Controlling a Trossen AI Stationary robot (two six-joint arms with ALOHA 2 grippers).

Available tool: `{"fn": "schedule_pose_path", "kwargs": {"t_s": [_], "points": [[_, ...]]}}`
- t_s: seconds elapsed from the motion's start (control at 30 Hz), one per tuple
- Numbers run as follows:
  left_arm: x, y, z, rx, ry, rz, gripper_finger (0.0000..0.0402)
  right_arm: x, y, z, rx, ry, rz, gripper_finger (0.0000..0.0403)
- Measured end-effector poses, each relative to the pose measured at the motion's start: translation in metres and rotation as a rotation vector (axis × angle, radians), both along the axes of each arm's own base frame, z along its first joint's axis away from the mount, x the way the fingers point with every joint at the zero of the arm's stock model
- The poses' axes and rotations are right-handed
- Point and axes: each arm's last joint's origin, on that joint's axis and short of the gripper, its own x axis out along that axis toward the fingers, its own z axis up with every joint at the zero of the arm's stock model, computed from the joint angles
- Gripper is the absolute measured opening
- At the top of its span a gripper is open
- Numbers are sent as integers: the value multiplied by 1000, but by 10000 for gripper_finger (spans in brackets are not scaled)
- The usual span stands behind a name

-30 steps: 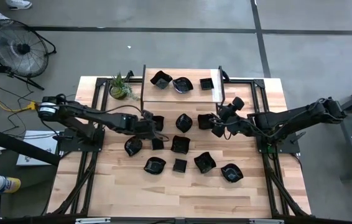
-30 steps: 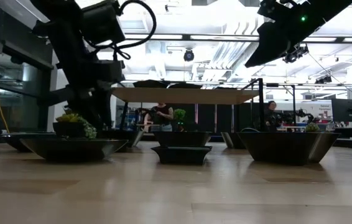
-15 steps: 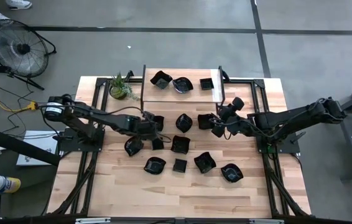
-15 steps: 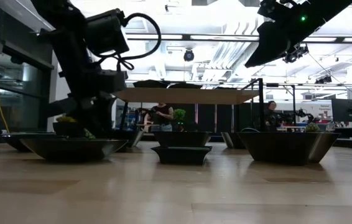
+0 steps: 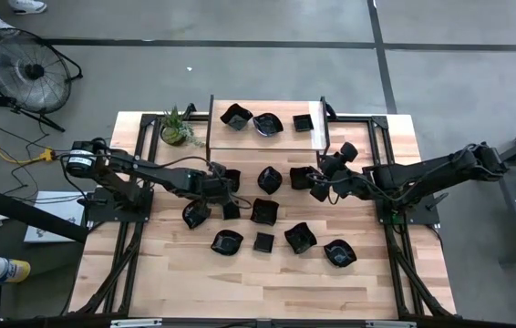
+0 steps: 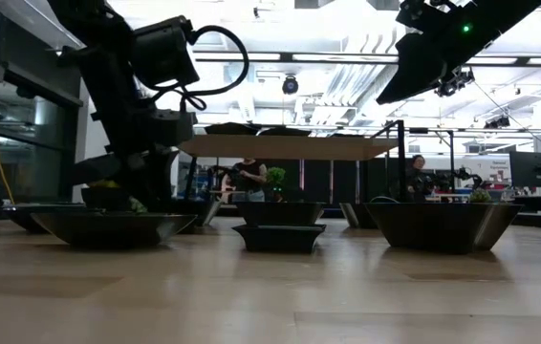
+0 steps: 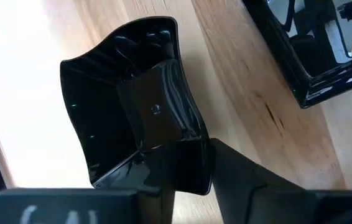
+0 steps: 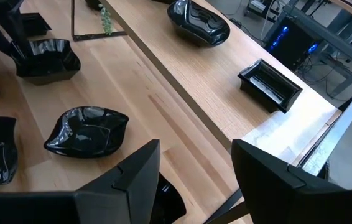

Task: Pick & Place Mini shaped plates
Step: Stack the black distorted square plate on top of the black distorted square plate on the shelf

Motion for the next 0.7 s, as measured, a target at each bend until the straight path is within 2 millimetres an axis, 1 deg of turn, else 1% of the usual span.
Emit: {"fn": "schedule_pose_path", "kwargs": {"t_s": [0.17,0.47,0.7], "points": [[0,0,0,-7,0,-2,49,0,0,0,5,0,6,194],[0,0,0,-8,4,-2,5,0,0,0,9,1,11,194],[-1,0,0,-8,11,-4,2,0,0,0,9,1,11,194]]}}
